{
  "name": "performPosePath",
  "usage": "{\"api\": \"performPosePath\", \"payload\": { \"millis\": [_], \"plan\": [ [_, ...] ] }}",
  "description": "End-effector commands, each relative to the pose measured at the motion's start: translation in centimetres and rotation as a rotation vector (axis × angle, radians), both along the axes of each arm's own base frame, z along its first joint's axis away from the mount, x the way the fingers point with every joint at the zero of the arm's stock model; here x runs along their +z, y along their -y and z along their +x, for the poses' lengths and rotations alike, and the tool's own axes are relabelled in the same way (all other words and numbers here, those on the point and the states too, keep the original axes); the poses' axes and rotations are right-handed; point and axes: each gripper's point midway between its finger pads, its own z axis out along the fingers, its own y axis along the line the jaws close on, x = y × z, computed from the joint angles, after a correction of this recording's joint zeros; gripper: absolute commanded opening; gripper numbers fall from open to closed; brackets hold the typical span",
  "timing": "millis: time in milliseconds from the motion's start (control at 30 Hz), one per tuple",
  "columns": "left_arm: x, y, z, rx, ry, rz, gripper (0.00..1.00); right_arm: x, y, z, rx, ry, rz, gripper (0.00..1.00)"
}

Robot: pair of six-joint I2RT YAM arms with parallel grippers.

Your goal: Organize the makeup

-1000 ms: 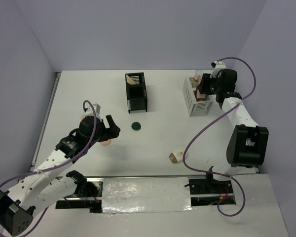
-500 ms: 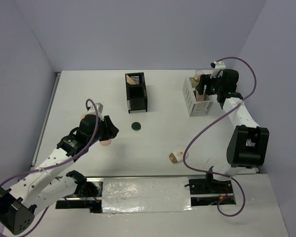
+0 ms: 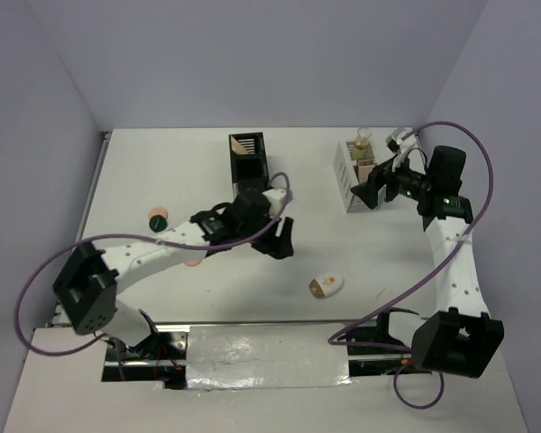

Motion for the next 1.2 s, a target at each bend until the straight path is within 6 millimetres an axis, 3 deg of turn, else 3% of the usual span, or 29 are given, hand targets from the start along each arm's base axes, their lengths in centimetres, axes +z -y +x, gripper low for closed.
{"api": "performPosePath", "payload": {
  "millis": [0,33,67,133,233,267,333,400,600,933,1167],
  "plan": [
    [0.6,4.1,-0.1,-0.158,0.075,0.055,0.76,0.3,-0.5,-2.3,0.004,-0.033,0.089,1.0],
    [2.2,6.1,-0.3,-0.217,0.124,0.044,0.77,0.2,-0.5,-2.6,0.001,-0.047,0.094,1.0],
    [0.4,7.0,-0.7,-0.253,0.096,0.093,0.77,0.4,0.0,-2.7,-0.019,-0.046,0.095,1.0],
    [-0.2,9.8,-1.3,-0.337,0.128,0.125,0.78,1.1,1.1,-3.0,-0.058,-0.038,0.118,1.0],
    [-0.6,12.3,-2.4,-0.427,0.16,0.154,0.81,2.1,2.2,-3.3,-0.083,-0.024,0.15,1.0],
    [-2.2,12.8,-2.7,-0.45,0.146,0.183,0.81,2.4,2.7,-3.3,-0.094,-0.02,0.153,1.0],
    [-2.4,14.1,-3.4,-0.495,0.166,0.193,0.83,2.9,4.0,-3.2,-0.118,-0.026,0.172,1.0],
    [-4.0,15.0,-4.1,-0.525,0.171,0.227,0.84,3.0,5.2,-3.1,-0.142,-0.04,0.19,1.0],
    [-7.4,15.8,-4.0,-0.518,0.19,0.373,0.86,2.9,6.3,-3.1,-0.152,-0.052,0.212,1.0],
    [-10.5,15.7,-3.1,-0.467,0.22,0.508,0.86,2.3,5.9,-3.4,-0.133,-0.062,0.226,1.0],
    [-12.4,15.6,-3.7,-0.47,0.2,0.561,0.85,2.4,5.9,-3.5,-0.134,-0.056,0.219,1.0]
  ]
}}
